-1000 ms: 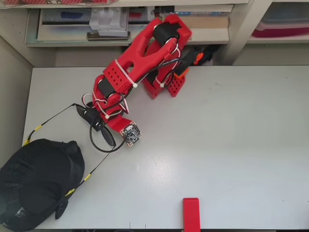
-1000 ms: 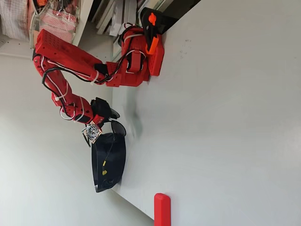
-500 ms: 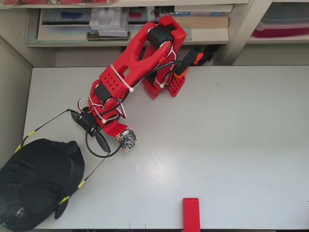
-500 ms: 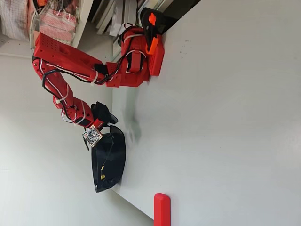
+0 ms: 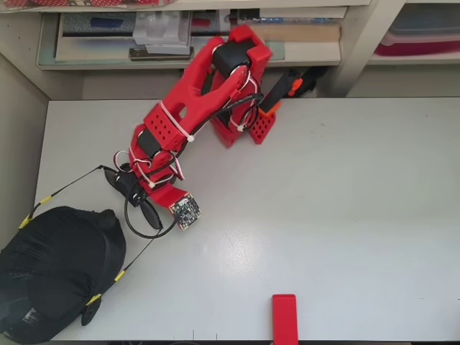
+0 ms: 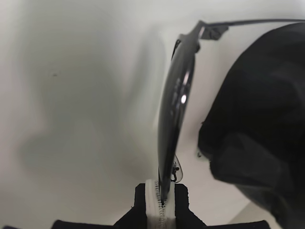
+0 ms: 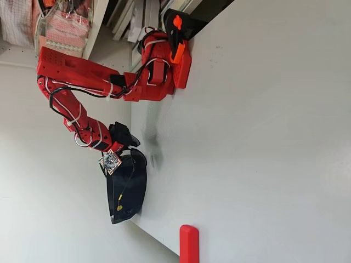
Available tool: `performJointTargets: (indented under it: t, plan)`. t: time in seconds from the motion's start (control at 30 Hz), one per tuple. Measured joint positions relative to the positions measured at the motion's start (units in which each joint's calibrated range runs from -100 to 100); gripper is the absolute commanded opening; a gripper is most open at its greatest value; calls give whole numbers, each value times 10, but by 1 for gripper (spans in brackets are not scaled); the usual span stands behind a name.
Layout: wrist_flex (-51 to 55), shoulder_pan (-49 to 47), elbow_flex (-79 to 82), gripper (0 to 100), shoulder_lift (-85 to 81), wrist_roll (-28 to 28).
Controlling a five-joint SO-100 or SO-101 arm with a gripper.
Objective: Place Meta Rayban sunglasses on black head mold for quality assessment
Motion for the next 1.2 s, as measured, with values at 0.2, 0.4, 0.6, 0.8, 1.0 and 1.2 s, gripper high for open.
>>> performJointTargets:
  t: [0.2,0.4,0.6,0.8,1.0,1.2]
  plan:
    - [0,0,-38,0,12,0]
    - [0,-1,-58,0,27,0]
    - [-1,-1,-93,0,80,0]
    - [0,-1,-128,0,109,4]
    - [1,-1,-133,0,111,7]
    - [2,-5,-140,0,112,7]
